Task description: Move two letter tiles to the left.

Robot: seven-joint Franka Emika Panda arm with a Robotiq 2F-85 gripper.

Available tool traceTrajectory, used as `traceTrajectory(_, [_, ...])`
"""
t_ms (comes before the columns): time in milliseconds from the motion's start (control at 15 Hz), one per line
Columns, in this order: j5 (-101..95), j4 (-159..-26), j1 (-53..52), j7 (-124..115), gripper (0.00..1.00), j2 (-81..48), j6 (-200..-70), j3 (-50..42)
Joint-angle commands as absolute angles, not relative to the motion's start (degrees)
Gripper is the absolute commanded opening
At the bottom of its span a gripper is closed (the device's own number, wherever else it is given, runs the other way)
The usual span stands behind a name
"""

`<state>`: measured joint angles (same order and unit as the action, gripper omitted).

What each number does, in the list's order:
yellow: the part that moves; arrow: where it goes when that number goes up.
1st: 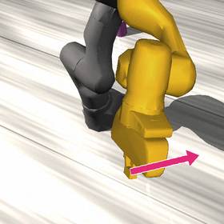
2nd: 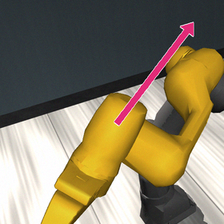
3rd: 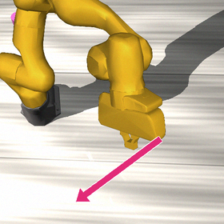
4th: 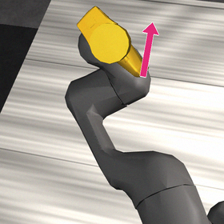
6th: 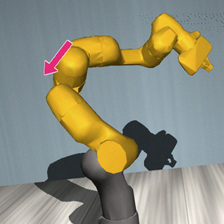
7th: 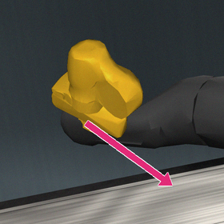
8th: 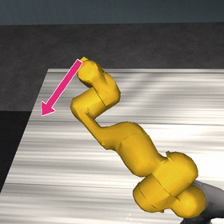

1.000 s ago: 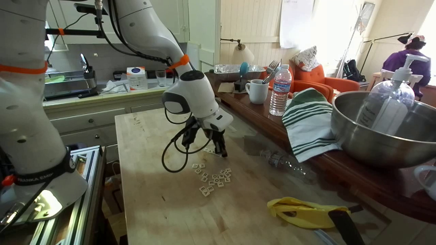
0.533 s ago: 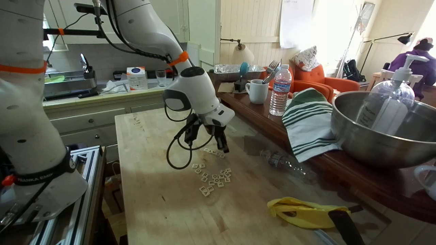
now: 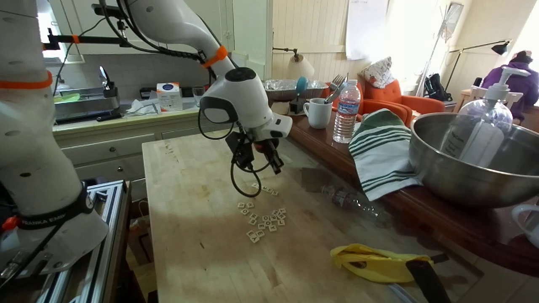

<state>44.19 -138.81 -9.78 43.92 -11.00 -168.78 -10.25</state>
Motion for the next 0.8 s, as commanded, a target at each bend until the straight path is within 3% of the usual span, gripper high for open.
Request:
traceTrajectory(0, [40.83,-140.83,-8.82,50.55,0.3,-7.93,-162.14,-10.38])
traceTrajectory(600, [34.38,-143.8,-8.99,62.11,0.98,-6.46,-161.11,-11.1])
traceTrajectory(733, [35.15,-144.0,-8.78,65.26,1.0,-6.14,-160.93,-10.84])
